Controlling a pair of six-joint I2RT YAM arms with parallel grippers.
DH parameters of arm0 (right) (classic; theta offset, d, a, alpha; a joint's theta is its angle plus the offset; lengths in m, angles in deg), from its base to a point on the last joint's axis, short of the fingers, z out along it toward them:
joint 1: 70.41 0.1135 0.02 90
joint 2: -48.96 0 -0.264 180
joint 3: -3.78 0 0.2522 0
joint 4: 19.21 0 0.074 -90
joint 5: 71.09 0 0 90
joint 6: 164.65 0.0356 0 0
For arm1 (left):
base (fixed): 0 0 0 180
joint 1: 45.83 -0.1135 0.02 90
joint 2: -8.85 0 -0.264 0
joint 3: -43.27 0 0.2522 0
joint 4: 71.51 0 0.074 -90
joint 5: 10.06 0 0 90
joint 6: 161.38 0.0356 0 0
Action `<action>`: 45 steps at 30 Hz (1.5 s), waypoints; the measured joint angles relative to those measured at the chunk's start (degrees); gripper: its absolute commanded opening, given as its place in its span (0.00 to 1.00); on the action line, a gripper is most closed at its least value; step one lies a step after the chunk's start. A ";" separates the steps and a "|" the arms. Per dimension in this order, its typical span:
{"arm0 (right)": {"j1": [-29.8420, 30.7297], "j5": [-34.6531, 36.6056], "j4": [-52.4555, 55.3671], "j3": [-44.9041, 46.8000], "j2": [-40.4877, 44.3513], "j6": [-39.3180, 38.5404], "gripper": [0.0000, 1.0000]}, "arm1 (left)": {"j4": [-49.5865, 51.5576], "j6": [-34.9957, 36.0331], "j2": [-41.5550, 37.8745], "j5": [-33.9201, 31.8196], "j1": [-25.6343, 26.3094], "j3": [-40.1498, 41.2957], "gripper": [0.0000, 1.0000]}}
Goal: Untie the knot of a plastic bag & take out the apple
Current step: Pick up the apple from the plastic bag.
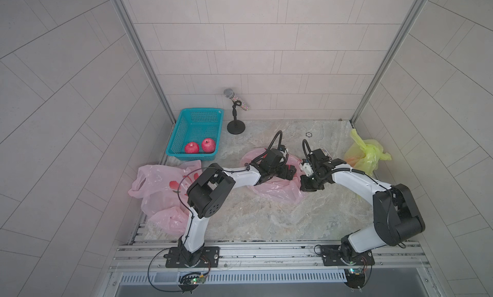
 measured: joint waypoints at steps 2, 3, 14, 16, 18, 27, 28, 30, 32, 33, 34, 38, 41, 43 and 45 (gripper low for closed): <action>-0.11 -0.20 -0.02 0.00 0.00 0.00 0.04 | 0.61 -0.42 0.48 -0.31 0.00 -0.02 0.95; -0.20 -0.33 -0.09 0.04 0.00 0.00 0.04 | 0.81 -0.61 0.74 -0.46 0.00 -0.02 0.94; -0.24 -1.22 -0.68 0.57 0.00 -0.02 0.04 | -2.12 -3.08 2.19 -1.33 -0.02 -0.02 0.86; -0.24 -1.33 -0.72 0.59 0.02 -0.02 0.04 | -3.15 -3.69 2.64 -1.14 -0.02 -0.02 0.82; -0.24 -1.40 -0.85 0.59 0.02 -0.02 0.04 | -3.98 -4.15 2.99 -0.98 -0.07 -0.04 0.78; -0.24 -1.40 -1.03 0.70 0.02 -0.02 0.04 | -3.74 -5.09 2.95 -1.14 -0.42 -0.07 0.57; -0.24 -1.40 -1.05 0.70 0.02 -0.02 0.04 | -3.32 -5.07 2.80 -1.14 -0.50 -0.07 0.55; -0.31 -1.40 -1.09 0.70 0.02 -0.02 0.04 | -1.42 -5.01 2.01 -0.92 -0.74 -0.02 0.53; -0.48 -1.40 -1.07 0.70 0.02 -0.02 0.04 | 1.16 -4.85 1.03 -0.26 -1.03 0.00 0.51; -0.59 -1.38 -1.09 0.70 0.02 -0.02 0.04 | 3.15 -4.59 0.31 0.28 -1.25 0.07 0.50; -0.70 -1.38 -1.09 0.70 0.02 -0.02 0.04 | 4.76 -4.33 -0.35 0.70 -1.38 0.11 0.49; -0.94 -1.38 -1.09 0.70 0.02 0.00 0.04 | 12.72 -2.14 -4.61 2.51 -1.92 0.46 0.37; -0.96 -1.40 -1.11 0.70 0.00 0.00 0.05 | 16.90 -0.37 -8.87 3.50 -2.34 1.84 0.28; -0.98 -1.40 -1.11 0.70 0.02 0.02 0.07 | 19.02 0.70 -11.89 3.85 -2.51 3.15 0.22; -0.98 -1.44 -1.16 0.70 0.02 0.00 0.17 | 21.38 1.81 -15.67 4.04 -2.95 4.55 0.09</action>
